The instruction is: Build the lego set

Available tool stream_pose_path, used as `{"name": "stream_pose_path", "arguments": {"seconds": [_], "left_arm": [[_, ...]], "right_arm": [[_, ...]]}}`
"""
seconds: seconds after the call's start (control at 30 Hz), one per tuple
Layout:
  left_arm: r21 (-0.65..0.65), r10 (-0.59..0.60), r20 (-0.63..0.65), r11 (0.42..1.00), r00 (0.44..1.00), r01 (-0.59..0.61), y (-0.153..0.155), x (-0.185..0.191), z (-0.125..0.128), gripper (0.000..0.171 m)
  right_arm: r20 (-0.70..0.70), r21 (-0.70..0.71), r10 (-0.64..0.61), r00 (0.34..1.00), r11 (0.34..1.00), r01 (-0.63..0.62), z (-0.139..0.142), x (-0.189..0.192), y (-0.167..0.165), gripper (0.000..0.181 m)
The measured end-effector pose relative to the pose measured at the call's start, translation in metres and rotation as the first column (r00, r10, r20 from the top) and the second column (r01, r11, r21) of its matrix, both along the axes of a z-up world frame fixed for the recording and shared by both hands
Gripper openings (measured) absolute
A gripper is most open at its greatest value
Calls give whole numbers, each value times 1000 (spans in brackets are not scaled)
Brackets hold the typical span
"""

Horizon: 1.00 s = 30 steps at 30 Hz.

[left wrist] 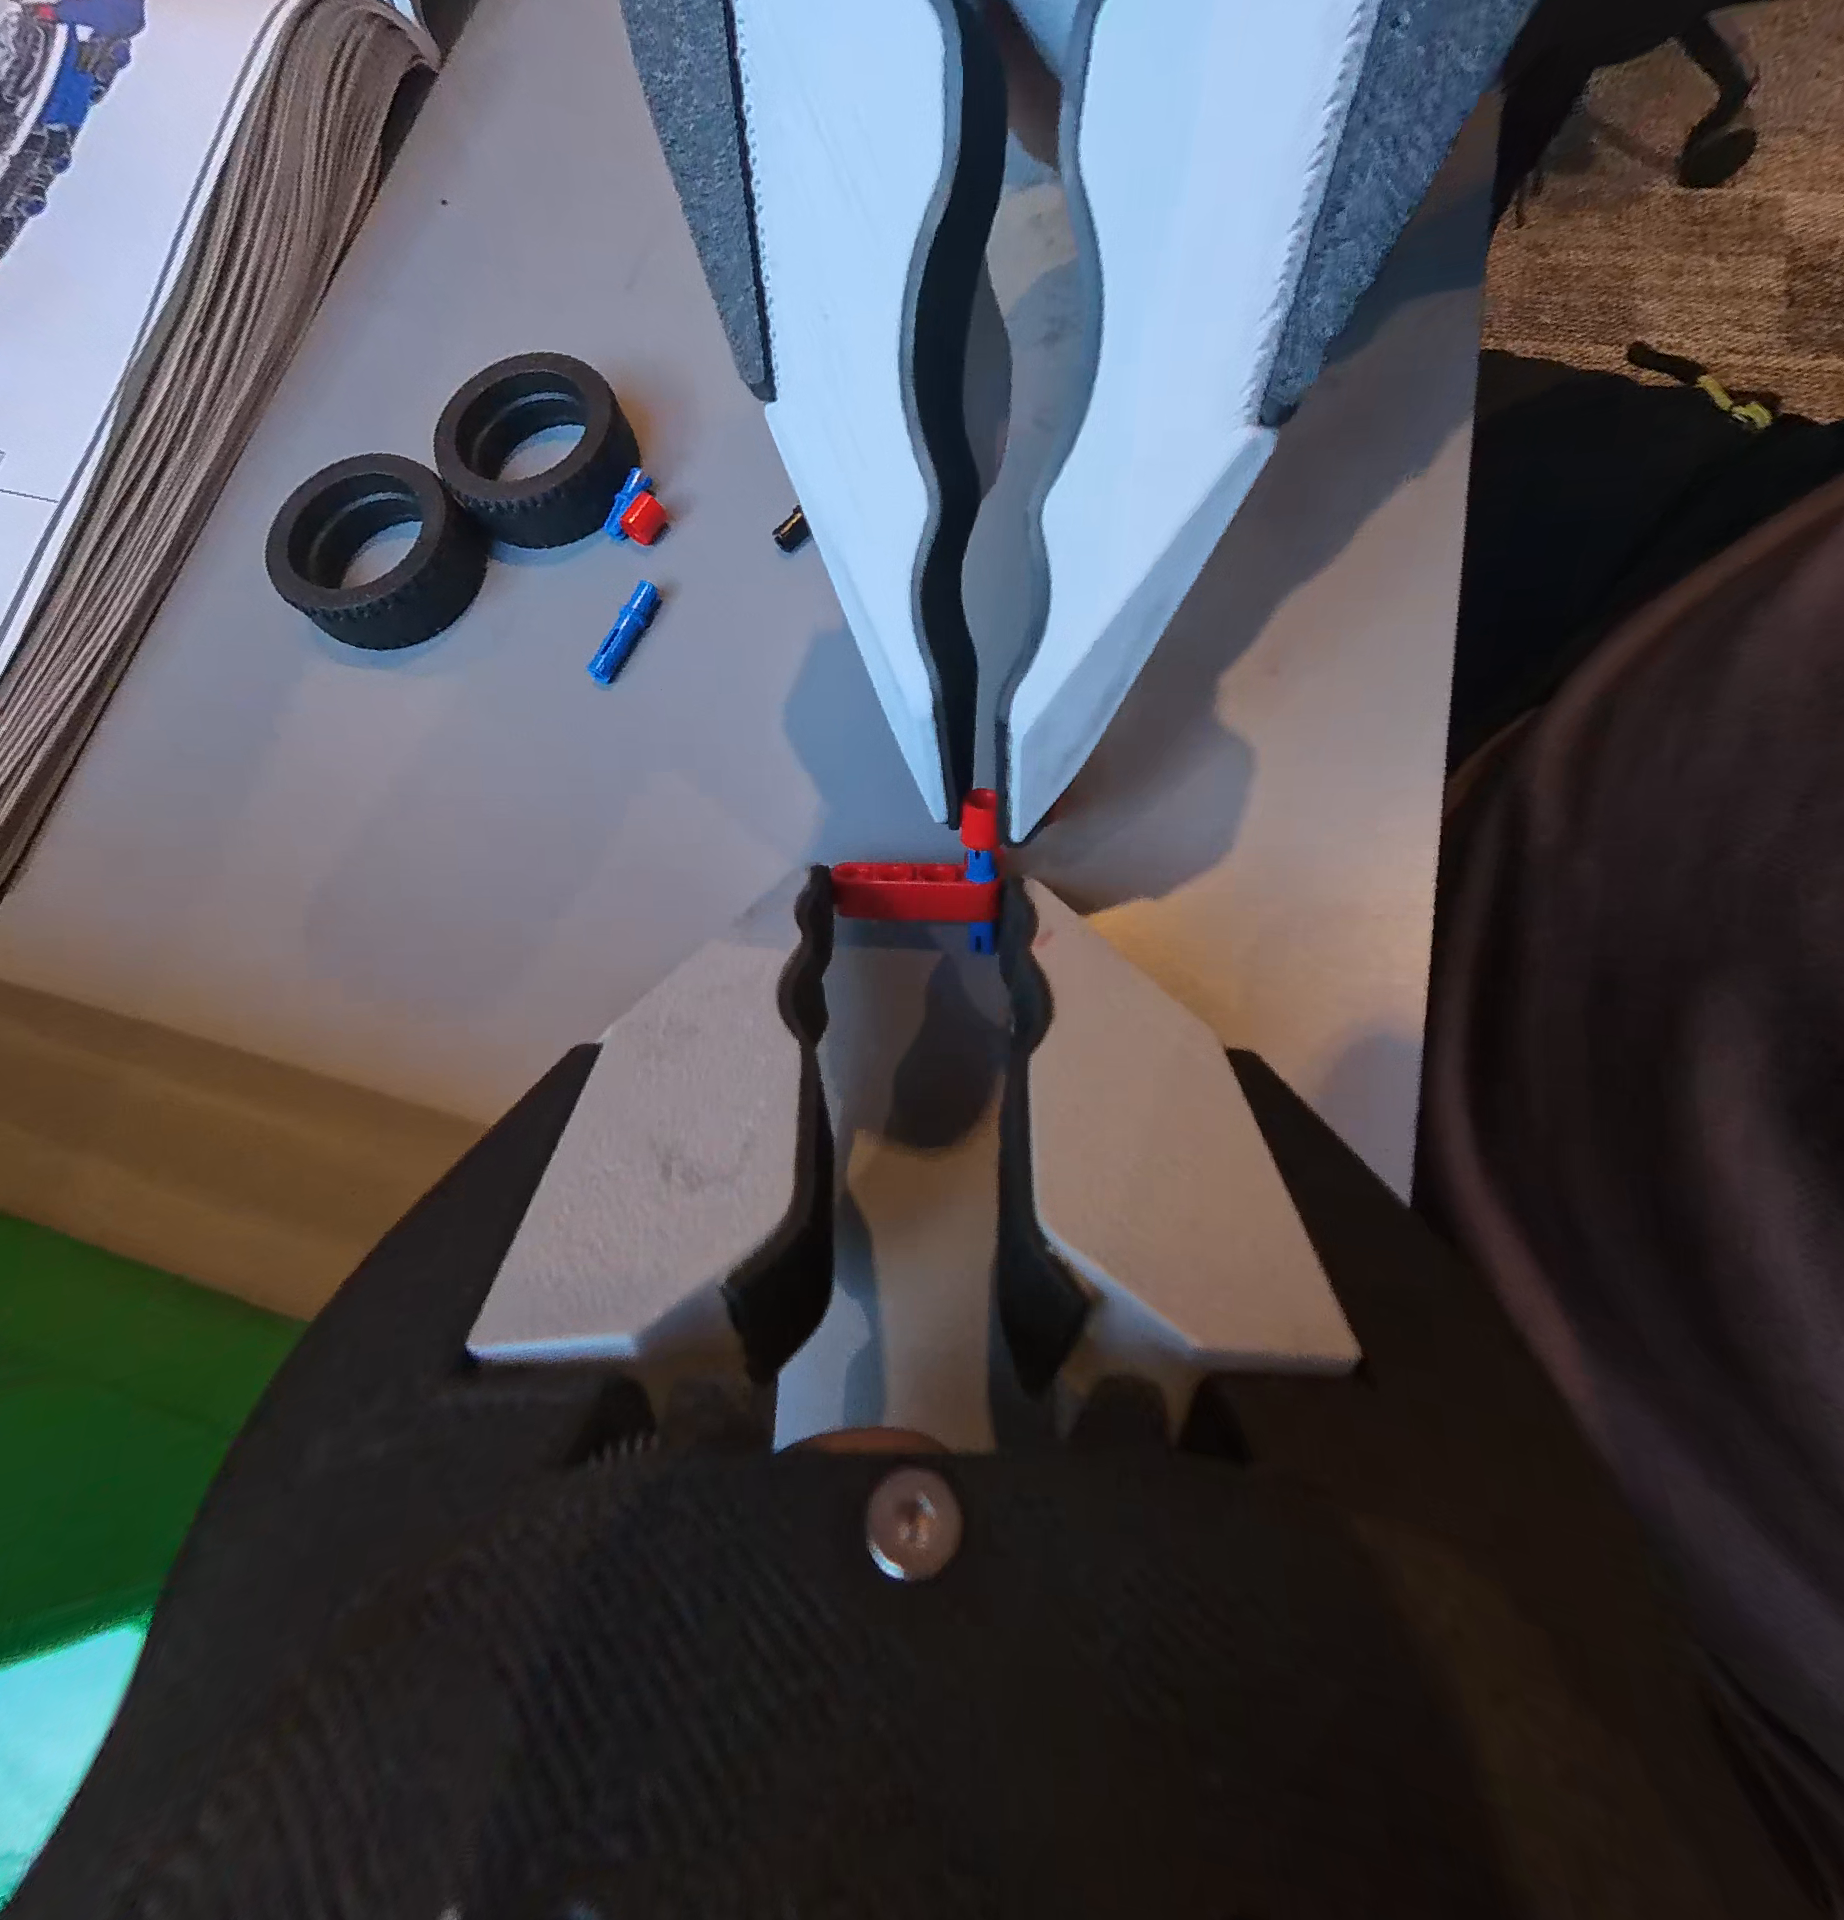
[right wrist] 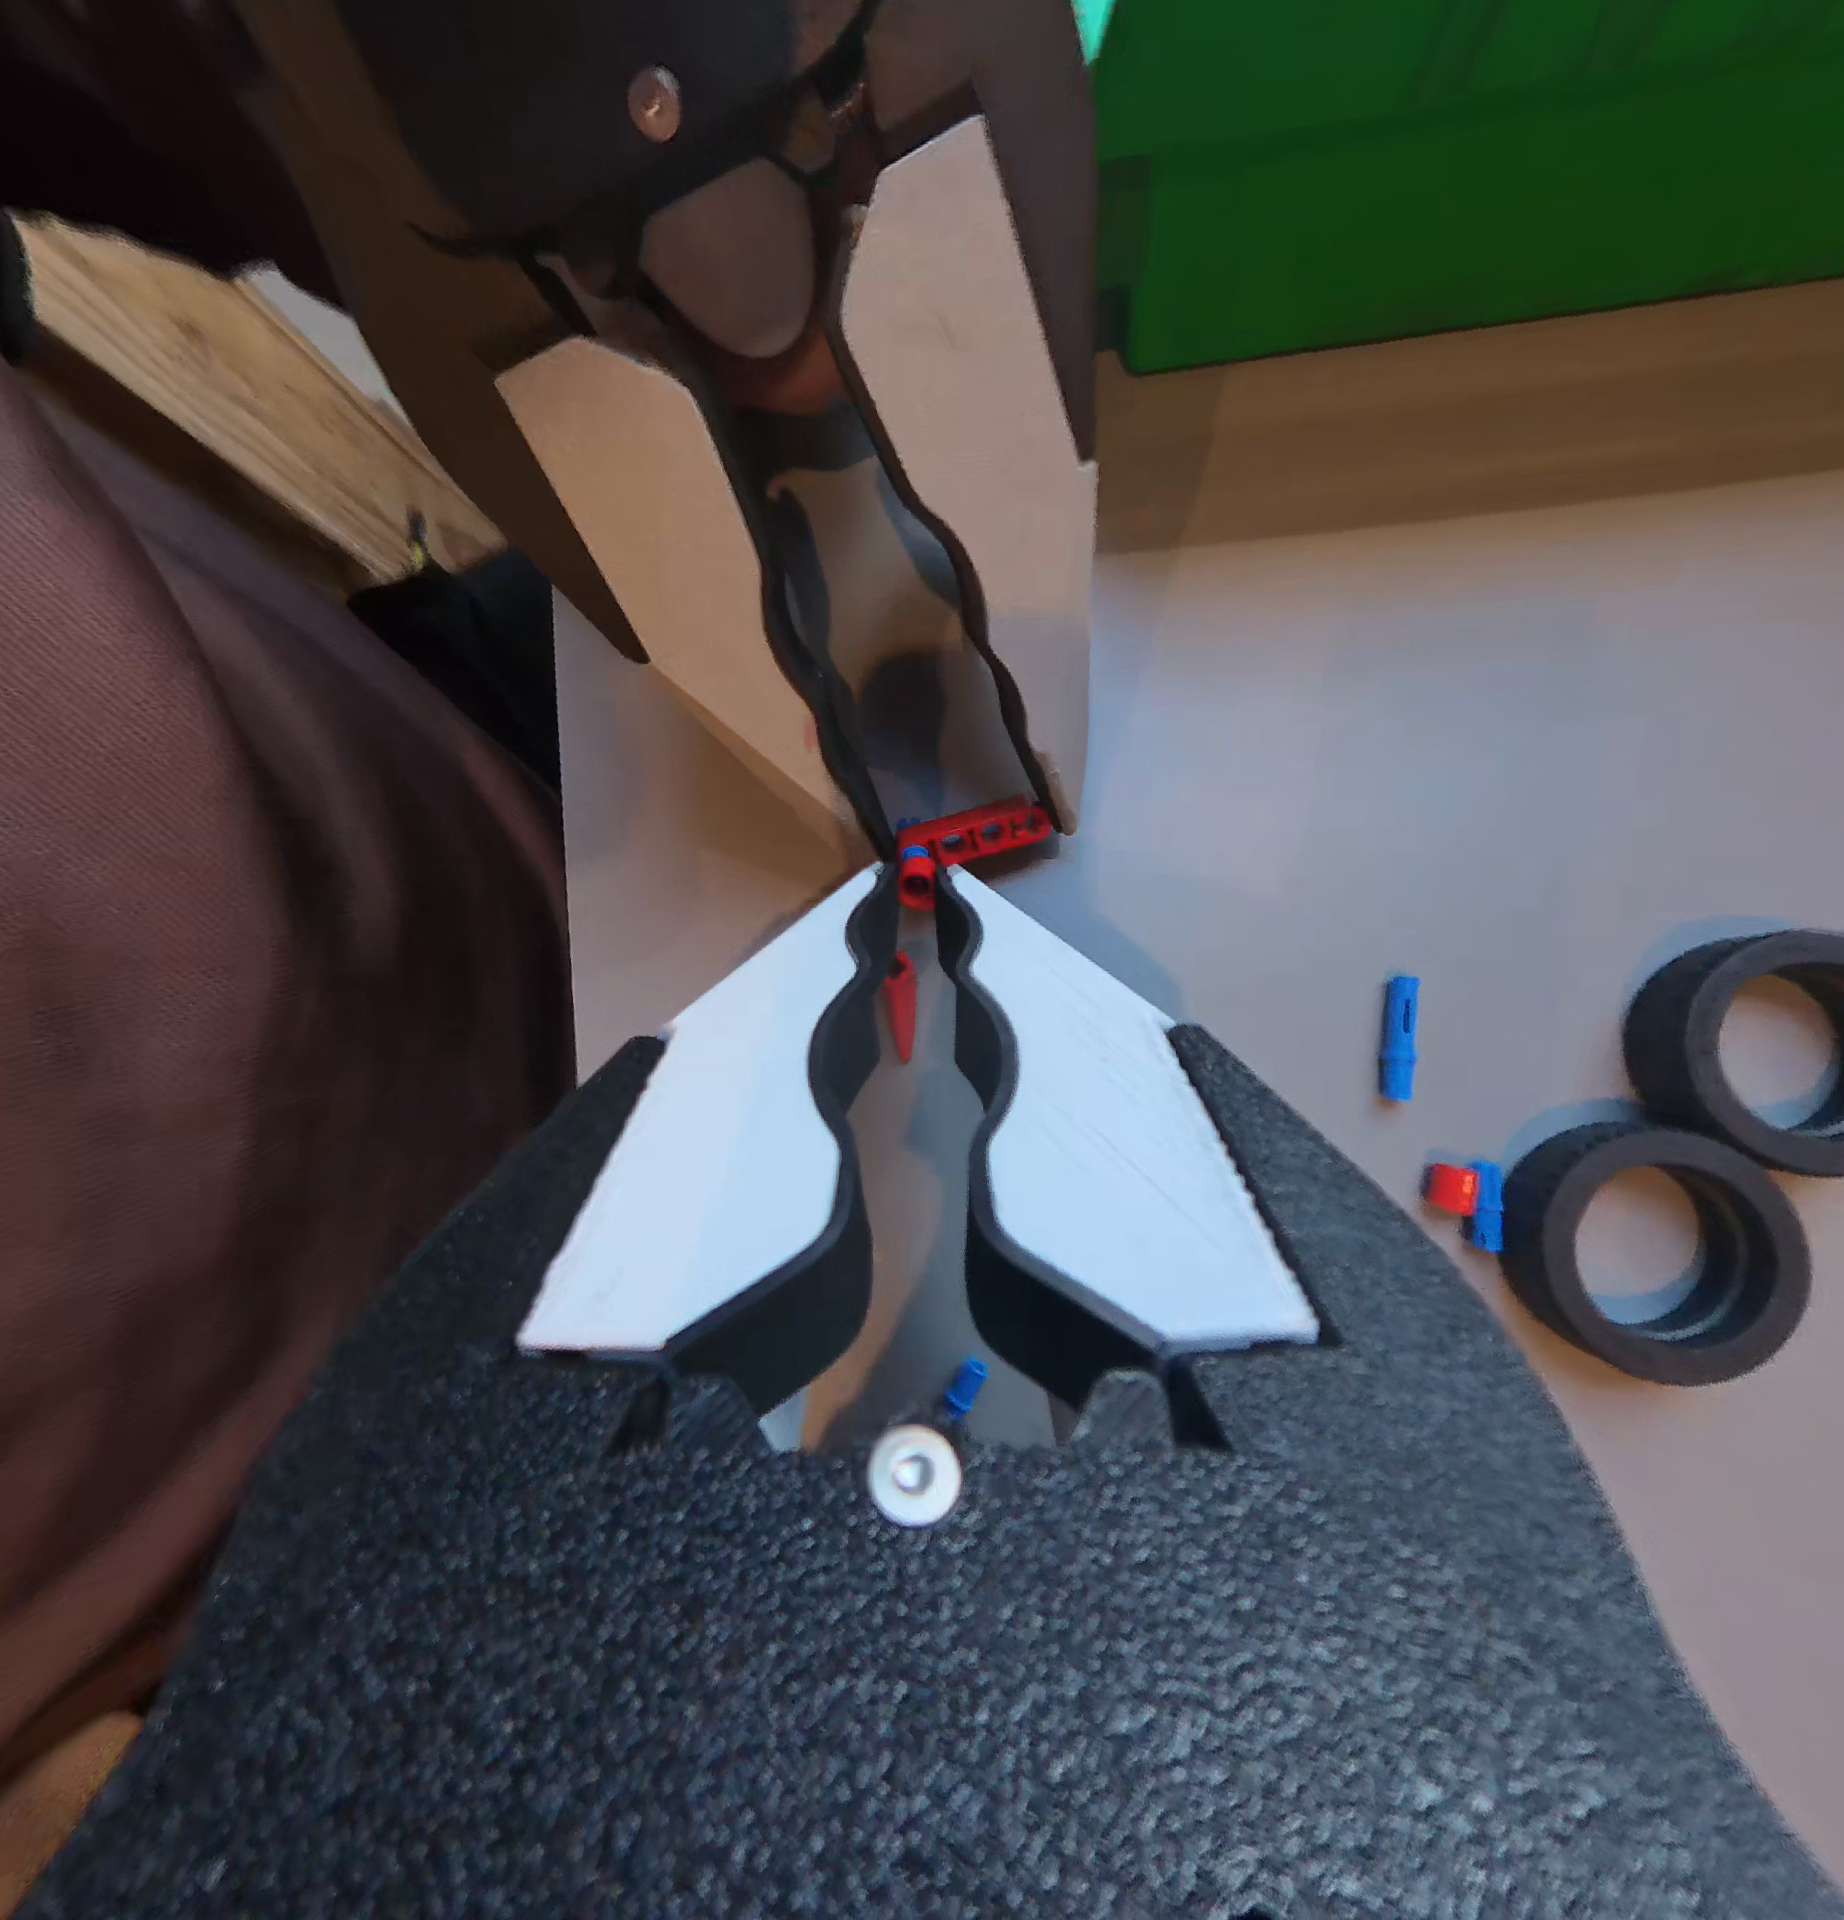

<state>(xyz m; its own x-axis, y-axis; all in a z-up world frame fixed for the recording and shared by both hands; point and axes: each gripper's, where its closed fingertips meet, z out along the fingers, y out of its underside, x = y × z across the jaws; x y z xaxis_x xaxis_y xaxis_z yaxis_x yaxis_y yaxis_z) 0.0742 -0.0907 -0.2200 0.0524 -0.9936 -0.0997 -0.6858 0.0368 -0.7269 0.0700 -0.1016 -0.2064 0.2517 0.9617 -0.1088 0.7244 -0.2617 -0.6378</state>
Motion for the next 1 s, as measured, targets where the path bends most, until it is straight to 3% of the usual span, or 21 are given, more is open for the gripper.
{"name": "stream_pose_path", "arguments": {"seconds": [0.27, 0.37, 0.5, 0.77, 1.0], "left_arm": [[-10, -7, -1, 1000, 1000, 7, 0, 0, 0, 30], [-11, -4, -1, 1000, 1000, 4, 0, 0, 0, 30], [16, -7, 1, 1000, 1000, 7, 0, 0, 0, 30], [12, -5, 5, 1000, 1000, 5, 1, 1, 0, 30], [-7, -1, 6, 1000, 1000, 1, 2, 0, 0, 30]], "right_arm": [[174, 43, 123, 977, 990, -132, -1, 0, 0, 5], [152, -53, 110, 982, 993, -103, -6, -2, -1, 5], [137, -42, 104, 985, 994, -99, -6, -3, 0, 5], [14, 7, -36, 999, 999, 36, 11, 5, 6, 4], [-152, 44, -205, 967, 976, 213, 29, 15, 8, 3]]}}
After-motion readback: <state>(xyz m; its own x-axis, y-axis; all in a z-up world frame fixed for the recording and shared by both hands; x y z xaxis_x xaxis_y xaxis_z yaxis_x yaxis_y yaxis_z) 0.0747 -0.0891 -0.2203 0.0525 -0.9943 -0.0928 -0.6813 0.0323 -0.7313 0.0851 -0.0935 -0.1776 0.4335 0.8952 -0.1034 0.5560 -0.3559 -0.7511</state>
